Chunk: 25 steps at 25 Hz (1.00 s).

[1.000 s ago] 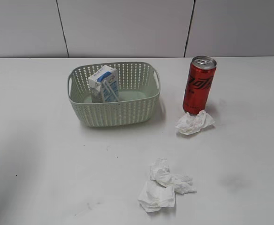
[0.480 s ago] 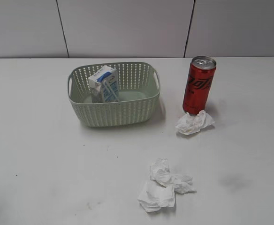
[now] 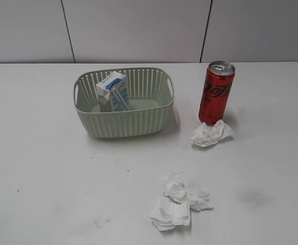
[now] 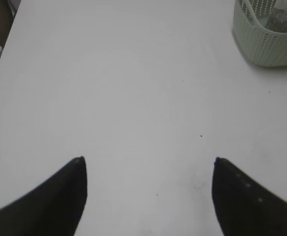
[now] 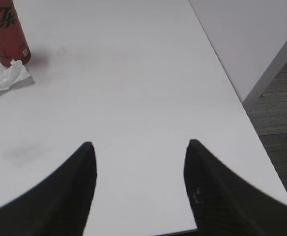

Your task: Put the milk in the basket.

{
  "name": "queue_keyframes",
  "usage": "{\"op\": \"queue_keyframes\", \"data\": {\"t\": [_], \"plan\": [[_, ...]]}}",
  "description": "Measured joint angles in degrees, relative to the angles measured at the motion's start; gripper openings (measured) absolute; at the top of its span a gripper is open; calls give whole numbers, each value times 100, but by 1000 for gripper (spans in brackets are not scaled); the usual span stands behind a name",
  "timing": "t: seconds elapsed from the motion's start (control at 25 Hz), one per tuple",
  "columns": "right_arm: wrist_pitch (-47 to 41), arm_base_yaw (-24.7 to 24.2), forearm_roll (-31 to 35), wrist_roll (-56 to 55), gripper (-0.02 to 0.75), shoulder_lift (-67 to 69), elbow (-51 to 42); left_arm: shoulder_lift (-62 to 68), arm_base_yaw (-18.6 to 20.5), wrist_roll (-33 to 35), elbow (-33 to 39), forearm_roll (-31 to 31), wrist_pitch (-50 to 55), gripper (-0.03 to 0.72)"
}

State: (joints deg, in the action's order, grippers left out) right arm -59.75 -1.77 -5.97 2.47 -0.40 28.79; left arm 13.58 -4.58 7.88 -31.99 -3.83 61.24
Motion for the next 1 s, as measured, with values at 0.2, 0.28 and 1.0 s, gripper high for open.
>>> {"op": "queue_keyframes", "data": {"t": [0.2, 0.28, 1.0], "plan": [[0, 0, 0, 0, 449, 0, 0, -116, 0, 0, 301, 20, -65, 589], [0, 0, 0, 0, 449, 0, 0, -116, 0, 0, 301, 20, -70, 589], [0, 0, 5, 0, 449, 0, 0, -903, 293, 2, 301, 20, -81, 589]]}}
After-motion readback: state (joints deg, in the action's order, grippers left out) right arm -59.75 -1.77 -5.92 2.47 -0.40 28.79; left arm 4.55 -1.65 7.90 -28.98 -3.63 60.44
